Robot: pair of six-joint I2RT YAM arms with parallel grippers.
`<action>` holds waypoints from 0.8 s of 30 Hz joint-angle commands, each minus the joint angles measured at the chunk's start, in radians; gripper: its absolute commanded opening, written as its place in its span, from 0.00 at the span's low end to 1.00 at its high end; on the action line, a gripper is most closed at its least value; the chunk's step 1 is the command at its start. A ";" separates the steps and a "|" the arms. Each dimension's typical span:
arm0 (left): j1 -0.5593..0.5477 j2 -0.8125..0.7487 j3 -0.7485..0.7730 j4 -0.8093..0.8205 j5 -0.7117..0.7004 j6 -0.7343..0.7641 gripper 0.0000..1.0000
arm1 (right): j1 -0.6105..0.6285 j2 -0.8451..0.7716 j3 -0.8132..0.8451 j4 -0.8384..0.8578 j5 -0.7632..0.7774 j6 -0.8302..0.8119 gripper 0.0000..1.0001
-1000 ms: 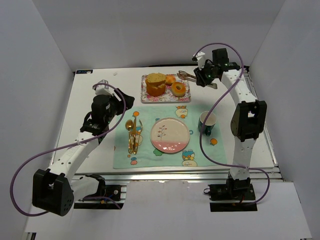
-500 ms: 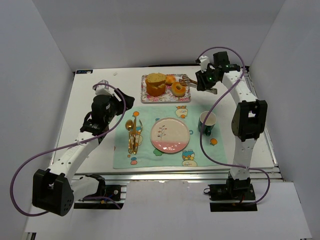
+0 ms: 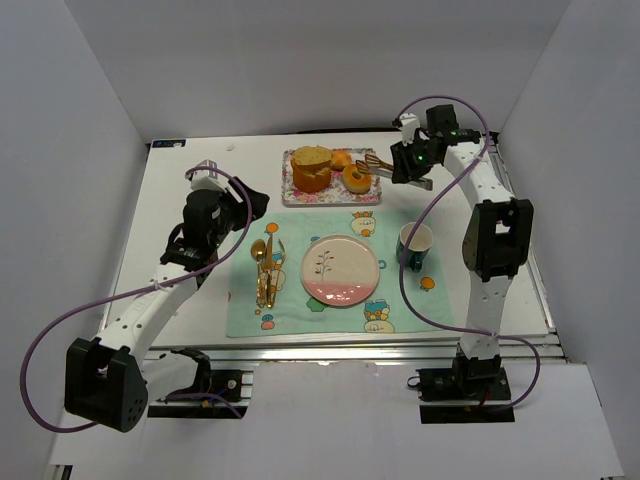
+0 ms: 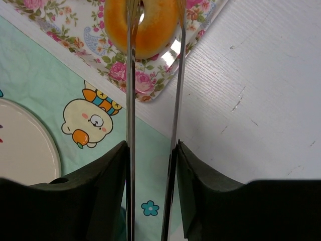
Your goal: Place the bread
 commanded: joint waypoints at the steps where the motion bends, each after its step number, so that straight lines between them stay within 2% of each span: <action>1: 0.001 -0.010 0.010 -0.002 -0.008 0.002 0.76 | -0.002 0.011 0.015 0.016 -0.002 0.025 0.48; 17: 0.001 -0.002 0.012 0.007 -0.005 0.002 0.76 | 0.022 0.032 0.017 0.033 0.021 0.084 0.49; 24: -0.001 -0.011 0.011 0.002 -0.010 0.003 0.76 | 0.035 0.042 0.026 0.033 0.047 0.091 0.40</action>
